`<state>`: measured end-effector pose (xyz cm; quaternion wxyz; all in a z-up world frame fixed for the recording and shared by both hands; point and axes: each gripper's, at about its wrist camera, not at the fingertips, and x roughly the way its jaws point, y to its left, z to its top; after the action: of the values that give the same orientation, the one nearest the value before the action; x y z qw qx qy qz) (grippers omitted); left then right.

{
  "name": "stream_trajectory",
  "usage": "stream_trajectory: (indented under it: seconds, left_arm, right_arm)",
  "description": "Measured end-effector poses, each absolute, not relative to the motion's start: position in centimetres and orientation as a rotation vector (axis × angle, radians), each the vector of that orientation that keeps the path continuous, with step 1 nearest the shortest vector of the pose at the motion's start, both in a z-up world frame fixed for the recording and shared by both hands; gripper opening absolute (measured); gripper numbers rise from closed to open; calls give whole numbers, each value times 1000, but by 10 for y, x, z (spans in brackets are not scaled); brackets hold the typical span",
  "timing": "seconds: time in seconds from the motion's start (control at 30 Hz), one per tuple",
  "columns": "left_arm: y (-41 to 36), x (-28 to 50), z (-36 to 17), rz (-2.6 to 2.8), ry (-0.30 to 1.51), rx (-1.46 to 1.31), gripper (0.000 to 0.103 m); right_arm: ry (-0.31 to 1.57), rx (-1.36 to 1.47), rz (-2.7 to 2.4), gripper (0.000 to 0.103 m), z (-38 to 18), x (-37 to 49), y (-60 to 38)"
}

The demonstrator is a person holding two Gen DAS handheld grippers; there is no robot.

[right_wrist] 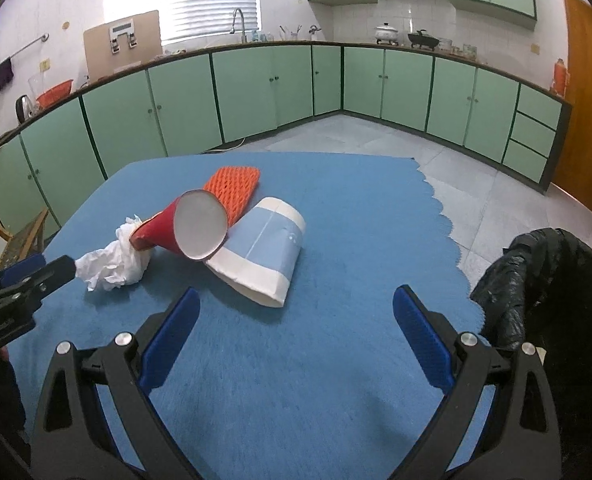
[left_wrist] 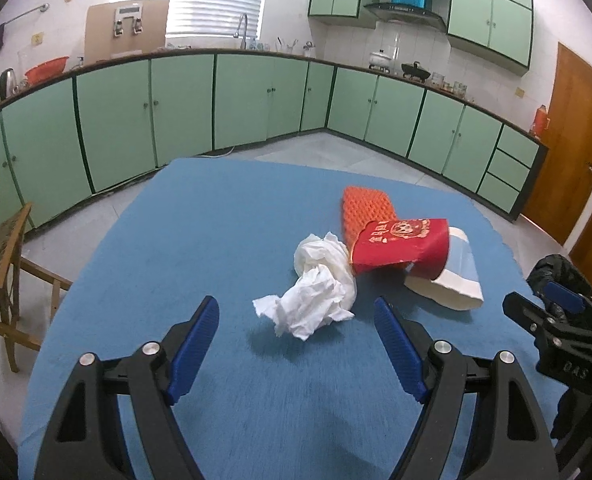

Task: Collect trash
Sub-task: 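Return both tools to the table above the remaining trash, then grasp the white tissue with the left tool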

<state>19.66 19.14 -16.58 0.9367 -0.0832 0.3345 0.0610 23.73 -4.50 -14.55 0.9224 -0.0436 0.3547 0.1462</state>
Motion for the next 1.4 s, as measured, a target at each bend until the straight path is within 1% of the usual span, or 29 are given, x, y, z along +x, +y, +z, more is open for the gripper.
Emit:
stream_trajectory:
  seconds: [0.47, 0.53, 0.57, 0.6, 0.7, 0.73, 0.93, 1.07, 1.4]
  left_arm:
    - [187, 246, -196, 91, 800, -181, 77]
    - [186, 250, -200, 83, 819, -186, 62]
    - [187, 252, -201, 70, 830, -197, 51]
    - [188, 253, -201, 57, 830, -210, 42]
    - [188, 249, -197, 42, 804, -219, 23]
    - [188, 247, -196, 44, 797, -217, 21]
    - [208, 228, -184, 117, 759, -233, 20]
    - [230, 214, -180, 187, 774, -217, 20]
    - [245, 208, -177, 237, 745, -219, 20]
  right_arm:
    - [759, -72, 275, 94, -154, 255, -54]
    - [758, -74, 284, 94, -154, 257, -52]
    - [755, -74, 287, 94, -153, 258, -50]
    - [750, -69, 295, 94, -151, 258, -48]
    - [735, -63, 315, 94, -145, 260, -44]
    - [728, -69, 322, 94, -143, 260, -41]
    - [702, -87, 398, 94, -134, 261, -19]
    - [696, -90, 455, 94, -130, 263, -1]
    - [723, -108, 487, 94, -141, 282, 31]
